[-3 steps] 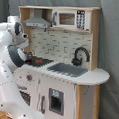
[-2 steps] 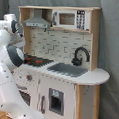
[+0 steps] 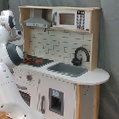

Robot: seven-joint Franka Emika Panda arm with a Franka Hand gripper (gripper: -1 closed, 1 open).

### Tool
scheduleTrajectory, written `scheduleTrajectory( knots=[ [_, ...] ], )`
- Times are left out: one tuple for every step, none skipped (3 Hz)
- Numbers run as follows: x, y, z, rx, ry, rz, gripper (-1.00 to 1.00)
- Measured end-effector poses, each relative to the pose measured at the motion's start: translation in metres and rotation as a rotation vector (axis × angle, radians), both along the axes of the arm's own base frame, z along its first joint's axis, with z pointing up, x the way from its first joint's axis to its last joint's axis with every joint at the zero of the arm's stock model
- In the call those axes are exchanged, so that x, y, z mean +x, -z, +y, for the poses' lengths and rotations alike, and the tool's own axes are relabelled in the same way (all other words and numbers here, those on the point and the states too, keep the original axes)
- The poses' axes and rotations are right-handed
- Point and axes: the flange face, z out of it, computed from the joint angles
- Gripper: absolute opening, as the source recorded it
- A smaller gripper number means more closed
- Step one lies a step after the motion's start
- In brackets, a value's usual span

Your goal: Play with the kitchen

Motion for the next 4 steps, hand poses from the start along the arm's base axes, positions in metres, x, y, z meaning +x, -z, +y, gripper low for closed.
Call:
scheduleTrajectory(
  knots=[
    [0.016,-0.005,-0.038,-0.057,0.070,0.013,-1.00],
    [0.020,-0.001,-0.062,-0.064,0.099,0.052,-1.00],
    [0.012,-0.003,-0.075,-0.065,0.100,0.073,-1.00],
    [0.006,-0.001,-0.082,-0.064,0.098,0.076,-1.00]
  ],
)
